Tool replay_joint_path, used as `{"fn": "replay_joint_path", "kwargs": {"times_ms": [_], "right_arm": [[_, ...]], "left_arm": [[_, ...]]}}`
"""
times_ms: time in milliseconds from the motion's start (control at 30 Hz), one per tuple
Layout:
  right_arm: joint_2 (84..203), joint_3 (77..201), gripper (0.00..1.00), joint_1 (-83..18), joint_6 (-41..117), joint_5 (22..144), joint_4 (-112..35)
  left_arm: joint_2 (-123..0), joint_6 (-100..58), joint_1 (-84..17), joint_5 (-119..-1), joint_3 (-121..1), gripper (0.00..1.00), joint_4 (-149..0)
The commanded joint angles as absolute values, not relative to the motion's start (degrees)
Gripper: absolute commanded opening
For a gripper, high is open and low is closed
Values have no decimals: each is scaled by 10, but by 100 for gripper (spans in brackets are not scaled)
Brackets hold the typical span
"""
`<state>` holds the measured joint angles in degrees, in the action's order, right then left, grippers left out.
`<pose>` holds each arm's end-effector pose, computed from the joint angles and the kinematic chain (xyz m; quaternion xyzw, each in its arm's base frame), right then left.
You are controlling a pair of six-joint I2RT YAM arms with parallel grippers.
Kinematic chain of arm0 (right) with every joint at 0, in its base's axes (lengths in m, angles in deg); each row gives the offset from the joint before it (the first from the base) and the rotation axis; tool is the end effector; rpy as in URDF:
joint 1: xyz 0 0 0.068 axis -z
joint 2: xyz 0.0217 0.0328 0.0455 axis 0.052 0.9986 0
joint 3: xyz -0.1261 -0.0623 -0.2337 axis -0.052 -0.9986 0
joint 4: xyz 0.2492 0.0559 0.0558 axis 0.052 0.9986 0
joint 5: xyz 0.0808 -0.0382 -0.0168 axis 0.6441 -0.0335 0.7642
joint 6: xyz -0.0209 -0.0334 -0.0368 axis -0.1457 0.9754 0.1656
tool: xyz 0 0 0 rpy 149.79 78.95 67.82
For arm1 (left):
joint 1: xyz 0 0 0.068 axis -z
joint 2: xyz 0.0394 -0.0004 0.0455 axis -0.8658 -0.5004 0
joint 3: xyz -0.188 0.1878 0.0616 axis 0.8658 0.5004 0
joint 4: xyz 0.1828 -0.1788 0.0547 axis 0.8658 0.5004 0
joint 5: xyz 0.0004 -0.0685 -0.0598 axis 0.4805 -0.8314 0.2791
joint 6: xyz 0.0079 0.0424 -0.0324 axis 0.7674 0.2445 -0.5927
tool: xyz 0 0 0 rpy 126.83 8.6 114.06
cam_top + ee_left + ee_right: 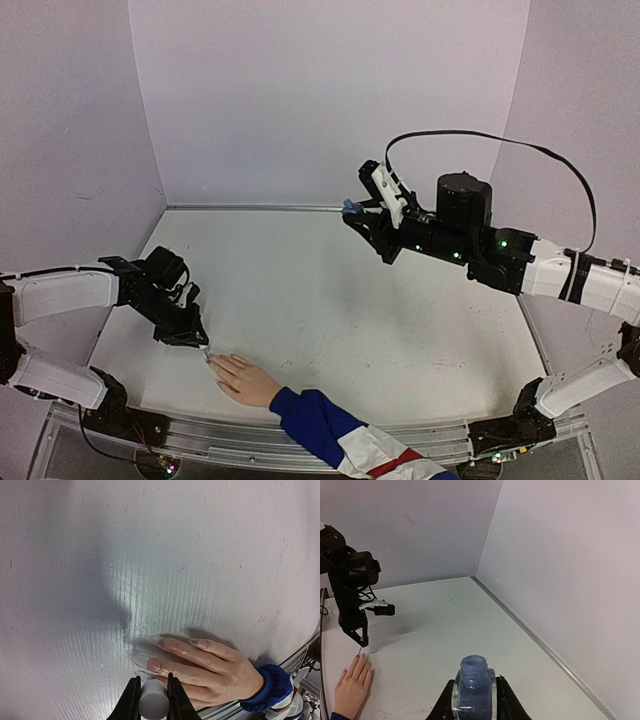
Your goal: Paint the nails
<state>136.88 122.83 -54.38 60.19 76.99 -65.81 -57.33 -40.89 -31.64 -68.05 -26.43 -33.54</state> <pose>0.1921 0.2424 0.3844 -0.3583 0.5207 0.2494 0.7336 0.1781 -0.1073 0.1808 -0.0024 0.9770 -0.2010 0.0717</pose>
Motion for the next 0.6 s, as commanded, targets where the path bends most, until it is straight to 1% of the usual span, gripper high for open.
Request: {"fn": "replay_joint_path", "kwargs": {"times_ms": [0,567], "right_arm": [[1359,1237,0,-540,601,771,-698],[1355,1234,0,-540,601,769,-697]], "left_arm": [[-583,-396,-314,-694,-295,0,-337],[-610,-398,-312,-670,-291,0,-346]]}}
